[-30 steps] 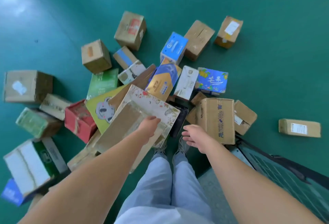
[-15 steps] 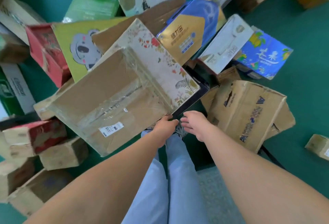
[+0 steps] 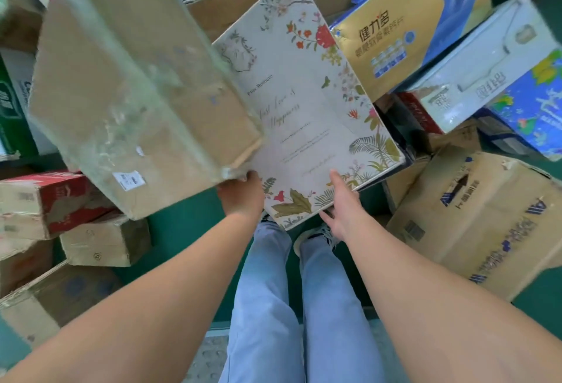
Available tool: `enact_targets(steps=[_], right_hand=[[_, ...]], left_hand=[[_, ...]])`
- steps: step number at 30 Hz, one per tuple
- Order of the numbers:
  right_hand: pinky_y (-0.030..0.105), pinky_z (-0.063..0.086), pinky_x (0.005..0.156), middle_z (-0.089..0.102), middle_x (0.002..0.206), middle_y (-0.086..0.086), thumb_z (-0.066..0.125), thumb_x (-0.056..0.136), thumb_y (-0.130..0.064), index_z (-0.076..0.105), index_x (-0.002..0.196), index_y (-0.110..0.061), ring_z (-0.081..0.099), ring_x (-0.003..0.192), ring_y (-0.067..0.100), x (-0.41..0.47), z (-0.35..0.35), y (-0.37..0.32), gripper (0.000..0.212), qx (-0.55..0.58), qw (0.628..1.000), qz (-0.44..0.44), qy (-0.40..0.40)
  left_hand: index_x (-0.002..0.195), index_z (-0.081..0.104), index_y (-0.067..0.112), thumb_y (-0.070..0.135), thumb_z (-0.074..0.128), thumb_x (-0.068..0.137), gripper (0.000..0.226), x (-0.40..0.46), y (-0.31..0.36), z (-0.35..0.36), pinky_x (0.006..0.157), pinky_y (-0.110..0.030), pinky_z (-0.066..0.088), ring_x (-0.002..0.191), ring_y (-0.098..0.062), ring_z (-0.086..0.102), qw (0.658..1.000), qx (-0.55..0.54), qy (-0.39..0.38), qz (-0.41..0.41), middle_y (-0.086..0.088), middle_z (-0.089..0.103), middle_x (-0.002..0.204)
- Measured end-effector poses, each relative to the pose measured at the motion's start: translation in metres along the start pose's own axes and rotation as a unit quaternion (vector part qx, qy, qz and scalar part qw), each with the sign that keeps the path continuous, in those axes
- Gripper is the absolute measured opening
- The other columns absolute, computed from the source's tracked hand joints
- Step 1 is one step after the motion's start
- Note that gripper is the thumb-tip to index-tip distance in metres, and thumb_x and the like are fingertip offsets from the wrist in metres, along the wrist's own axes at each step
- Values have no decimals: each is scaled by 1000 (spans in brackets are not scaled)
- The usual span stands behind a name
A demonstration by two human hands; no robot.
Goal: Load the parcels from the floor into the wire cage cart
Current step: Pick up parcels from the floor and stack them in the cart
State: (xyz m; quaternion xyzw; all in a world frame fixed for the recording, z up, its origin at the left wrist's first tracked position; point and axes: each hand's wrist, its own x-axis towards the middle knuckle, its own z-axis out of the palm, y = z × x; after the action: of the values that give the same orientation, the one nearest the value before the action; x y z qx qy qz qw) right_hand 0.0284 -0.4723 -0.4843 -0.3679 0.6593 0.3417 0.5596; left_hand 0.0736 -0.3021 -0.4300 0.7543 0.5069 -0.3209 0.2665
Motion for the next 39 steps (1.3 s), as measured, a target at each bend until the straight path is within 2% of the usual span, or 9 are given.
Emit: enact_targets(steps=[4,7,10,13,18,23,26,30,39], right_hand=[[49,34,117,57,145,0,77,60,-75,43,148,-34,54,130,26,6,-3,4,103,8,1000,10,-16],[46,33,113,65,130,0,73,84,-58,54,137,-31,58,119,21,-6,-10,8,63,18,999,-9,-40],[49,42,107,67,129,2,89,66,-53,49,138,-35,64,116,23,-21,-14,10,85,45,998,-28,-36],[56,57,94,69,126,9,102,31,-51,54,132,-32,71,108,31,-26,-16,7,113,80,995,-56,-25],[63,52,97,65,133,3,98,33,-66,48,141,-40,68,115,32,-47,-26,7,122,84,994,-74,-17],[48,63,76,78,110,5,83,69,-66,63,128,-25,77,95,28,-190,-42,-7,75,56,994,-77,-48],[46,62,86,79,100,7,73,88,-54,70,115,-16,76,90,26,-277,-67,-15,47,73,995,-56,-28],[42,63,81,79,93,11,72,92,-50,69,110,-9,77,84,26,-375,-113,-4,45,113,993,-22,-10],[38,62,75,79,98,11,74,90,-48,71,117,-11,76,86,25,-494,-218,88,46,263,964,-41,-17]], left_hand=[[156,22,43,30,58,99,69,10,-4,-9,97,-36,42,111,-22,51,983,-183,-8,18,2,26,162],[158,8,51,31,62,99,82,1,3,-9,94,-32,35,111,-18,51,960,-278,-38,-22,9,28,162],[159,18,45,42,69,95,81,1,2,-15,90,-36,45,105,-15,60,938,-325,-82,-89,6,43,156],[129,62,24,47,66,98,39,-6,6,-26,89,-36,53,106,-16,65,926,-321,-163,-113,-1,68,126],[111,65,22,44,66,99,26,-44,16,-47,81,-36,59,101,-17,68,921,-320,-207,-77,-2,71,112],[122,61,18,42,65,100,33,-111,43,-84,91,-45,60,104,-25,69,917,-322,-227,-60,-4,72,111],[125,61,11,29,65,101,31,-168,62,-121,67,-38,59,100,-28,68,934,-246,-255,-33,-9,72,114],[136,52,10,21,68,97,44,-238,82,-166,54,-36,56,103,-31,67,939,-189,-287,2,-15,67,122],[155,20,33,18,81,84,94,-365,135,-219,70,-54,64,94,-36,68,949,-157,-242,128,-13,54,125]])
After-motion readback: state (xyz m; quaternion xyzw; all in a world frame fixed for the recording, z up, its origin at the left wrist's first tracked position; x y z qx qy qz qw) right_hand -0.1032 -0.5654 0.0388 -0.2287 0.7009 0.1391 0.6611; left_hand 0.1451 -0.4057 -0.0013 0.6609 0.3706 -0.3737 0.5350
